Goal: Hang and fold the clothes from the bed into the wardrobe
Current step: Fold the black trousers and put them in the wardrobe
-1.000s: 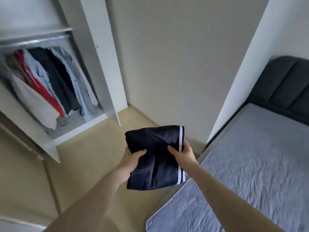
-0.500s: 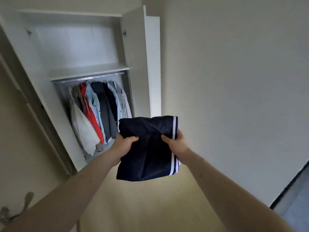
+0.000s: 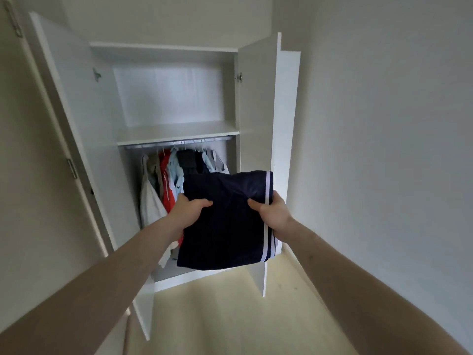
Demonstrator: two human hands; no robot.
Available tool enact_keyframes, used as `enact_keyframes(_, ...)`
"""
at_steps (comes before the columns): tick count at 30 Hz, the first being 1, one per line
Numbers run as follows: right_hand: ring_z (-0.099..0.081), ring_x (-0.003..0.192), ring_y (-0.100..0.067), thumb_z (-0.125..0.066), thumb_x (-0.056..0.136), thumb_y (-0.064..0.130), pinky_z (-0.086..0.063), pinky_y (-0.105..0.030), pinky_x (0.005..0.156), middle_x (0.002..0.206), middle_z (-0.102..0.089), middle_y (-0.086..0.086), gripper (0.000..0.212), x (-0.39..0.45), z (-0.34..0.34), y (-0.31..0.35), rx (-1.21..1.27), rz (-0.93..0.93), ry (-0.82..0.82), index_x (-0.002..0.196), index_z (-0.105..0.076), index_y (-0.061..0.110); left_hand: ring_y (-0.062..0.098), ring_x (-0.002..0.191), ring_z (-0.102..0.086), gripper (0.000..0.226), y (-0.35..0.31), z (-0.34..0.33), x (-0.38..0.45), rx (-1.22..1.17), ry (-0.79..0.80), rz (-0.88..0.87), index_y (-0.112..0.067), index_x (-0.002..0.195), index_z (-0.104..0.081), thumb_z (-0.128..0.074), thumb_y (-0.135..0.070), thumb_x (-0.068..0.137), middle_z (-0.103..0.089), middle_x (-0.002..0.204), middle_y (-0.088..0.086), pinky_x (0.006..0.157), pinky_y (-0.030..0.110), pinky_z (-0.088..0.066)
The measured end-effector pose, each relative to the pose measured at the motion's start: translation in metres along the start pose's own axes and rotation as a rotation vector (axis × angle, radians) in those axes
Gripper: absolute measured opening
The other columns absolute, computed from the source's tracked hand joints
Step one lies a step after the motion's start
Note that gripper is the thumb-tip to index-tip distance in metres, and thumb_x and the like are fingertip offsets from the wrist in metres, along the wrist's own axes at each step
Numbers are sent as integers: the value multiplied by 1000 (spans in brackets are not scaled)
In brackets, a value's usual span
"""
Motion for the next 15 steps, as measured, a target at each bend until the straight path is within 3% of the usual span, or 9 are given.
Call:
enact_keyframes(3,-68,110,-26,-77,91,17,-55,-49,102,121,-70,-3,49,62,-6,14,-3,-18,50,135,-55,19,29,101,-71,63,-20,0,50,-12,-41,-9,-13,139,-50,-79,-16,83,-69,119,7,85,41,-59)
enact_keyframes(8,-68,110,-26,-77,91,16,-56,-49,100,123,-69,-3,52,147,-29,34,5,-1,132,137,-55,19,29,102,-68,72,-44,12,115,-27,-131,-25,-12,144,-44,-80,-20,83,-65,122,8,76,37,-57)
enact_keyframes(12,-68,111,-29,-79,89,15,-54,-53,103,123,-70,-4,54,207,-63,42,10,1,180,138,-55,19,34,111,-64,95,-62,36,162,-20,-163,-24,-14,151,-34,-82,-31,71,-59,133,11,95,51,-56)
enact_keyframes(15,-68,112,-30,-80,88,16,-54,-54,103,124,-70,-5,55,253,-89,46,12,1,194,137,-56,18,36,112,-64,103,-72,56,202,3,-181,-20,-14,151,-32,-81,-37,63,-58,133,12,100,54,-54)
Point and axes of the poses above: each hand's wrist, its own x-axis towards the middle knuckle, its own z-axis out of the back of the hand, y = z × x, the point moved 2 cm from there along x, towards the middle knuckle
